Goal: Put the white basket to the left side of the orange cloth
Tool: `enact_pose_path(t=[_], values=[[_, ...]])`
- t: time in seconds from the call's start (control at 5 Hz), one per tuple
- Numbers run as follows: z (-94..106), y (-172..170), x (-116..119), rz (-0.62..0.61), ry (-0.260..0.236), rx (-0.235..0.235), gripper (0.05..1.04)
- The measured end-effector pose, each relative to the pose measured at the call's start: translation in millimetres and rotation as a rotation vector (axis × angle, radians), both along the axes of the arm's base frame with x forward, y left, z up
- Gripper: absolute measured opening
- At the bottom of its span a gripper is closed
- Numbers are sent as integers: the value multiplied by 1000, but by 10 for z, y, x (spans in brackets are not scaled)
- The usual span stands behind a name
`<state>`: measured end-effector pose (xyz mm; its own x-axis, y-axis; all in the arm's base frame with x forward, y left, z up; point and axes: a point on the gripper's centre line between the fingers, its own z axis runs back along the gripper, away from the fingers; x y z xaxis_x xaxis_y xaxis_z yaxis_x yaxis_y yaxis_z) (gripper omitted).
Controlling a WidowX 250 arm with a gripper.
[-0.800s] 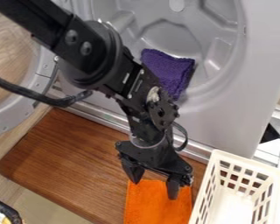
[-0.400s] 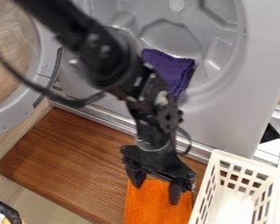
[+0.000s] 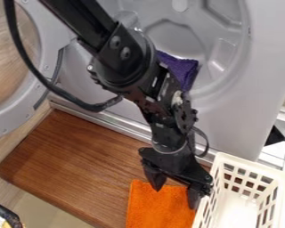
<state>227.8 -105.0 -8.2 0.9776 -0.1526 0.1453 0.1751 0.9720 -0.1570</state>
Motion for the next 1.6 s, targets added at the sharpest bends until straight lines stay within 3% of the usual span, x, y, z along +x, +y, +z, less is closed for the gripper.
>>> enact_pose_path(t=[0.2,0.4,0.6,0.8,1.0,1.2,1.6], values=[[23,-90,3,4,-5,-17,1001],[-116,-204,65,34,-23,-77,985],[-260,-321,94,38,8,-42,881],[-435,-375,120,91,29,-25,569],[-434,-406,120,104,21,-5,288],[-444,-374,108,121,18,9,143],[-354,-345,38,130,25,38,104]])
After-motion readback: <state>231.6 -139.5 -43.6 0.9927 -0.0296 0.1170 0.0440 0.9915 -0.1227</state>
